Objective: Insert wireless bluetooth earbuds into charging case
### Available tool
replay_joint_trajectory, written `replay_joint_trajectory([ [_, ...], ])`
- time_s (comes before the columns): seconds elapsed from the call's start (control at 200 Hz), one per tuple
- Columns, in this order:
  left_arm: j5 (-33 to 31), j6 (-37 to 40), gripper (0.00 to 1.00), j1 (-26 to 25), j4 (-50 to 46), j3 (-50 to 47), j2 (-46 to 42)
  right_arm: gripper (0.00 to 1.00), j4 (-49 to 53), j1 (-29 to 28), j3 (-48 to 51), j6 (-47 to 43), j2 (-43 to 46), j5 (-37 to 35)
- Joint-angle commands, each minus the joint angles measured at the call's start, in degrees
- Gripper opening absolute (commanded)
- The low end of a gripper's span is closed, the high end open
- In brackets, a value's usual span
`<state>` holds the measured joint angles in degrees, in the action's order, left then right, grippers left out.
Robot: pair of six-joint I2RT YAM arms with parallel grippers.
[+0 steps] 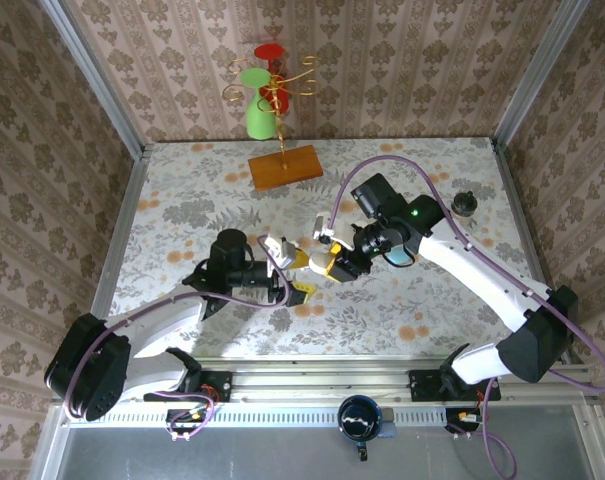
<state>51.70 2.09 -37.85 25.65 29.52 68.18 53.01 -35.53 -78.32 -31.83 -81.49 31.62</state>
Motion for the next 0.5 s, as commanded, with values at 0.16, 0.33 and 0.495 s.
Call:
replay_joint_trajectory([
  [0.16,5.7,-7.2,0.68,-0.2,10.1,0.5,0.0,0.18,1.0,-0.3,-0.5,-2.2,-0.5,5.0],
  [0.33,6.2,-8.9,0.67,-0.3,11.7,1.1,0.7,0.18,0.0,-0.3,0.1,-2.2,-0.6,5.5],
  [0.495,7.4,-11.0,0.65,-0.3,14.4,1.7,2.0,0.17,0.1,-0.4,0.0,-2.4,-1.2,5.9],
])
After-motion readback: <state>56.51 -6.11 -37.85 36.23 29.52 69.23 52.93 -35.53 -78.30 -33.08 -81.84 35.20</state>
